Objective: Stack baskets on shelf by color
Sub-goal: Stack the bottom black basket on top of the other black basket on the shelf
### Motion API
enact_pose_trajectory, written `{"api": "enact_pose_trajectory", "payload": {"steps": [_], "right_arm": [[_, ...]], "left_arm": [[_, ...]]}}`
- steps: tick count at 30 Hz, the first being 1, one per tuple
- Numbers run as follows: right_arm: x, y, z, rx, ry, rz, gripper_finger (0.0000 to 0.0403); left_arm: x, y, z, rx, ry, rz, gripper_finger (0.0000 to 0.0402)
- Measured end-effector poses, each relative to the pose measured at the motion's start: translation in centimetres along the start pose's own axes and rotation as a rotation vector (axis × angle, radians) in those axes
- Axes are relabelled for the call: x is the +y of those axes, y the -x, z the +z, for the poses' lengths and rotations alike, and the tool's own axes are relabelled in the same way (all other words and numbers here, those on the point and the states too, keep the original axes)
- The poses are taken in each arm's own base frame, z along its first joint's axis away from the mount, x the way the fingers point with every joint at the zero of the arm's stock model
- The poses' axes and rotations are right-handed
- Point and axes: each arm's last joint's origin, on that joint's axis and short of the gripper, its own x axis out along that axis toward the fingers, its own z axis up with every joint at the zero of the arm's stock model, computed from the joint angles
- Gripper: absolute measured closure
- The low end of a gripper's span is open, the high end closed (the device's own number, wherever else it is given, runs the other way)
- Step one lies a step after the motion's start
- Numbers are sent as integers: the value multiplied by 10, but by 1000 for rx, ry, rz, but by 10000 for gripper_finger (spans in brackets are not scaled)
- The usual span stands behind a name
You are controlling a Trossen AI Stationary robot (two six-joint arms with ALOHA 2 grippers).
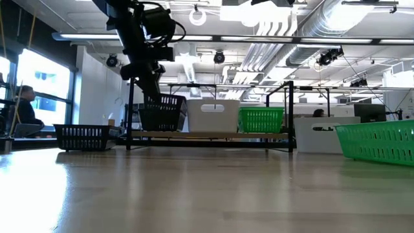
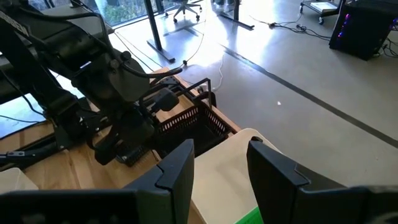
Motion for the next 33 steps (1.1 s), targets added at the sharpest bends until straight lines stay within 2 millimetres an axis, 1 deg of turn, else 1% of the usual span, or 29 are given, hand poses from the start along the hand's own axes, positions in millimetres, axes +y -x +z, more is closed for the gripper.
{"api": "enact_pose_trajectory", "payload": {"steps": [12,15,19,22,26,33], "right_arm": [[0,0,0,0,-8,0,269],[0,0,0,4,-7,2,269],[-1,0,-5,52,-24,-4,269],[-2,0,-9,92,-35,-15,269],[-2,0,-11,110,-31,-18,269],[-2,0,-11,112,-30,-15,269]], "left_arm": [[0,0,0,2,2,1,312],[1,5,2,18,8,-7,293],[5,14,6,22,25,-19,273],[8,19,11,1,56,-7,267],[11,22,15,-31,74,11,270],[12,22,15,-11,76,47,281]]}}
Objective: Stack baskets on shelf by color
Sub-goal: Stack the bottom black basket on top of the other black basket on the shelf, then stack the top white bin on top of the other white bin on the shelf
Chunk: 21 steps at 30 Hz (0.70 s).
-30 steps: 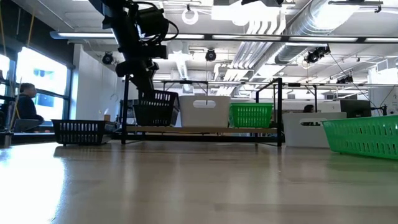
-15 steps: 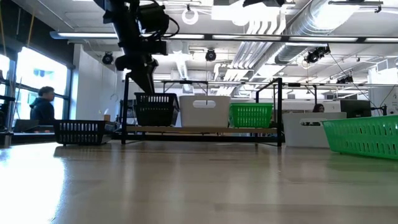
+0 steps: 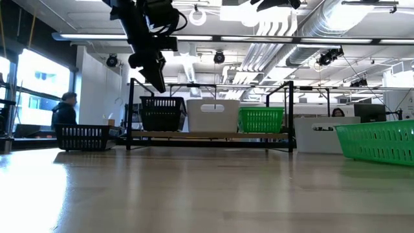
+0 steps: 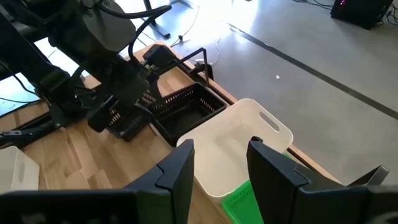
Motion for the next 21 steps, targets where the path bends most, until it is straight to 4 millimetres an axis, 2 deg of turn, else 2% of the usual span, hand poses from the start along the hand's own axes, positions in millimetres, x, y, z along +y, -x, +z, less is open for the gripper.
{"api": "enact_pose_trajectory", "payload": {"steps": [5,14,18,21], "right_arm": [[0,0,-1,9,4,-3,269],[0,0,-1,12,6,-4,269],[0,0,-1,12,6,-4,269],[0,0,-1,14,5,-4,269]], "left_arm": [[0,0,0,3,-3,4,281],[-3,-22,0,71,22,-9,282],[-2,-21,1,66,32,-2,282],[-2,-12,1,42,31,13,282]]}}
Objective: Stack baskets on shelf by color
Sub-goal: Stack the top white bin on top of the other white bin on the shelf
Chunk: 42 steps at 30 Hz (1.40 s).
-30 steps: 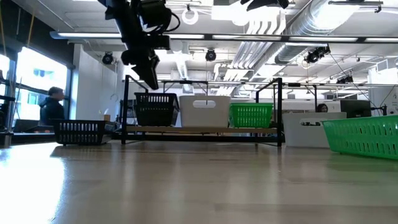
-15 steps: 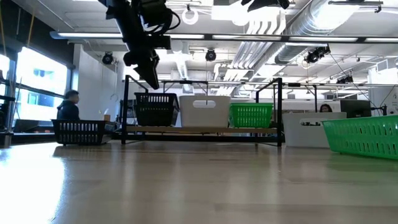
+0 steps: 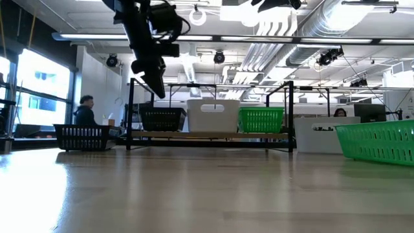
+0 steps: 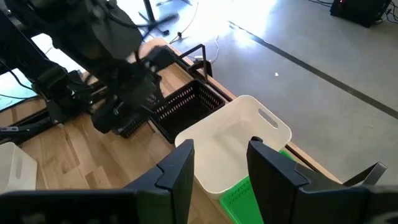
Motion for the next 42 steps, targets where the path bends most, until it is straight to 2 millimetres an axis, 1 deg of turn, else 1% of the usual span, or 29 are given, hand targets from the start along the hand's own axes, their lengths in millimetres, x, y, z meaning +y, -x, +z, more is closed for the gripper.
{"api": "enact_pose_trajectory", "payload": {"steps": [4,8,11,14,18,23,28,30,33,35,37,42], "right_arm": [[0,0,-6,68,-14,27,269],[-3,2,-19,213,-35,23,269],[-6,3,-29,314,-60,-18,269],[-7,4,-38,412,-81,-60,269],[-5,7,-49,520,-89,-98,269],[-2,15,-62,645,-81,-152,269],[-1,22,-68,703,-114,-205,267],[-1,25,-70,724,-131,-227,258],[2,23,-73,720,-130,-219,236],[2,20,-82,755,-107,-221,221],[2,13,-95,812,-69,-230,211],[4,-6,-129,903,68,-217,206]], "left_arm": [[5,23,1,-50,34,37,282],[10,54,7,-149,134,44,282],[9,73,9,-212,182,43,282],[5,86,7,-251,185,40,282],[-2,99,4,-270,165,30,282],[-9,106,-1,-260,115,13,282],[-12,107,-3,-234,93,1,282],[-13,107,-3,-235,90,-1,282],[-15,108,-3,-237,84,-4,282],[-16,108,-2,-238,80,-6,282],[-17,108,-2,-240,70,-8,282],[-18,108,-2,-241,54,-9,282]]}}
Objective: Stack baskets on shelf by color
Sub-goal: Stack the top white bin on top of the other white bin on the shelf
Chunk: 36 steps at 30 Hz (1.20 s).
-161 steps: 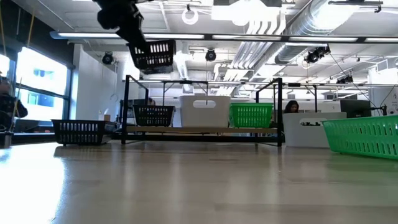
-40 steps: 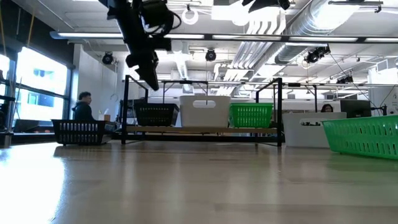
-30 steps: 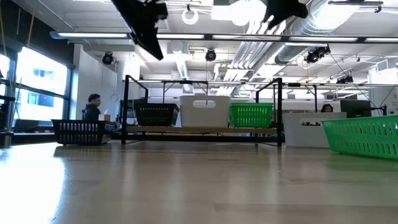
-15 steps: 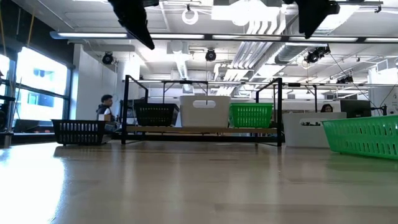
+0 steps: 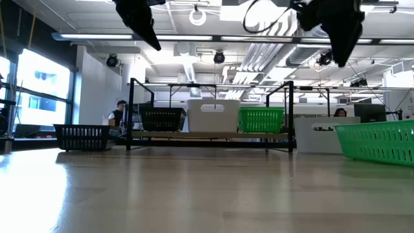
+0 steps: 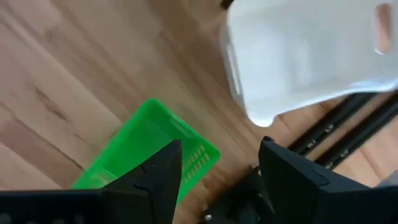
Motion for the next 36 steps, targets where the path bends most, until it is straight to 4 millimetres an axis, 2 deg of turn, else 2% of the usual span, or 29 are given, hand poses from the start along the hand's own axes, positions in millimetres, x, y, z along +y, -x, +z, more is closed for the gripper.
{"api": "enact_pose_trajectory", "payload": {"steps": [8,12,19,32,36], "right_arm": [[4,-47,-2,19,85,-18,206],[1,-66,0,8,81,-19,206],[-9,-99,-8,57,80,-80,206],[-18,-136,-12,37,71,-49,206],[-21,-142,-15,50,56,-52,210]], "left_arm": [[0,0,0,0,26,1,282],[0,0,0,0,26,1,282],[0,0,0,0,27,1,282],[0,0,0,-4,56,2,282],[0,0,1,-10,57,4,282]]}}
